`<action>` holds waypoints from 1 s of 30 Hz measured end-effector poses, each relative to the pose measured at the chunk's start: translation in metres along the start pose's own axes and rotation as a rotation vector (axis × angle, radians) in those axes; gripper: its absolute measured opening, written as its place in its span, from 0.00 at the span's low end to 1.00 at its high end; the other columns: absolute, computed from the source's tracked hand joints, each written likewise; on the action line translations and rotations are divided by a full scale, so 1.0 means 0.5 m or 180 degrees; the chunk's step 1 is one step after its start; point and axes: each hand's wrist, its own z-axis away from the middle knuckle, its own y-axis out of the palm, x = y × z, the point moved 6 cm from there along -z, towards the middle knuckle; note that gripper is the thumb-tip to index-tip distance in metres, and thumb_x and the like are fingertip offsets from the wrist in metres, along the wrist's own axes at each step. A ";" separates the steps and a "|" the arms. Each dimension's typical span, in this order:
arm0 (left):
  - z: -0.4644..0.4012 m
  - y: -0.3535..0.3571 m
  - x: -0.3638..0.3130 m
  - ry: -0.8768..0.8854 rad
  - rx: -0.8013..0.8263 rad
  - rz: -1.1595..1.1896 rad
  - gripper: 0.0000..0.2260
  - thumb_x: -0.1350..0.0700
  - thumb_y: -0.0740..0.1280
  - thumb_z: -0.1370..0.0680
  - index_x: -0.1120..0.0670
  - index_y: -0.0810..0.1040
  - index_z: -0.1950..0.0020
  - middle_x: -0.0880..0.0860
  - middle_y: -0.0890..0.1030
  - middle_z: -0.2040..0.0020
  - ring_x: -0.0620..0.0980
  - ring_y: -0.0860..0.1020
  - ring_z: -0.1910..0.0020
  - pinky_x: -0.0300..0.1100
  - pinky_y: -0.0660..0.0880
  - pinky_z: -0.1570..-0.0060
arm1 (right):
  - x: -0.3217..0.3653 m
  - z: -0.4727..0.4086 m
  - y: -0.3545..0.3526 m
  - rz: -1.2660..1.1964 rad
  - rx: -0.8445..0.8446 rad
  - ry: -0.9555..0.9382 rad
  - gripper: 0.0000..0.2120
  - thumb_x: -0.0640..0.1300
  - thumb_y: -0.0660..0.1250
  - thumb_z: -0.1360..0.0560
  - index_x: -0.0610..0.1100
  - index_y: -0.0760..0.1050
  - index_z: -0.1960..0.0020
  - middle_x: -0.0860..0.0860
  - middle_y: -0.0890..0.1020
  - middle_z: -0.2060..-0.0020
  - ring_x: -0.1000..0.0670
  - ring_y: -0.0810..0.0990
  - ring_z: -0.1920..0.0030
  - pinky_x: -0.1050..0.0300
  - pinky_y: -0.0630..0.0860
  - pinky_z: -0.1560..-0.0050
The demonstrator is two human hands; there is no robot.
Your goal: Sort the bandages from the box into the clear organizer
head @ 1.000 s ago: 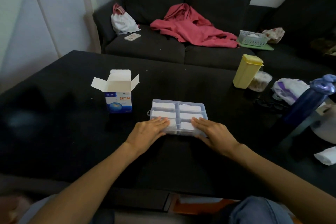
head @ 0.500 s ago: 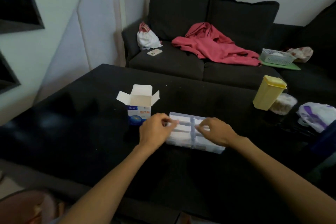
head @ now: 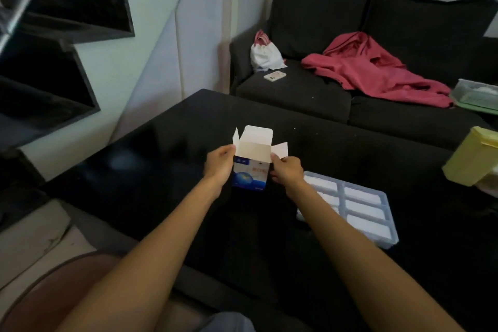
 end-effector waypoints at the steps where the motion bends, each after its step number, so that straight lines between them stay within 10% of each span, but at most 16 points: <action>1: 0.010 -0.013 0.003 0.0089 -0.0135 -0.0106 0.13 0.52 0.59 0.19 0.51 0.74 0.36 0.52 0.77 0.39 0.49 0.75 0.42 0.43 0.73 0.48 | 0.001 0.015 0.007 0.0044 0.0008 -0.0098 0.09 0.48 0.60 0.21 0.44 0.71 0.56 0.43 0.79 0.45 0.47 0.79 0.46 0.50 0.77 0.44; 12: 0.327 -0.312 0.120 0.0674 -0.1880 0.0568 0.10 0.59 0.65 0.22 0.59 0.76 0.41 0.52 0.79 0.49 0.48 0.78 0.50 0.35 0.73 0.56 | -0.020 0.331 0.179 0.0391 0.1175 -0.0969 0.11 0.49 0.63 0.23 0.45 0.77 0.44 0.50 0.82 0.50 0.55 0.81 0.53 0.63 0.78 0.57; 18: 0.407 -0.460 0.224 0.0228 -0.2280 -0.0048 0.09 0.54 0.66 0.22 0.59 0.78 0.48 0.55 0.80 0.54 0.54 0.77 0.54 0.42 0.69 0.56 | -0.076 0.405 0.339 0.0621 0.1655 -0.0869 0.11 0.49 0.63 0.23 0.43 0.79 0.48 0.46 0.83 0.53 0.50 0.82 0.53 0.50 0.80 0.49; 30: 0.368 -0.575 0.410 -0.0637 -0.1895 0.0073 0.10 0.59 0.68 0.23 0.61 0.76 0.44 0.58 0.79 0.48 0.59 0.77 0.47 0.46 0.71 0.49 | -0.217 0.403 0.506 0.1681 0.2181 -0.0220 0.12 0.49 0.64 0.27 0.41 0.78 0.52 0.40 0.81 0.55 0.40 0.81 0.49 0.48 0.77 0.48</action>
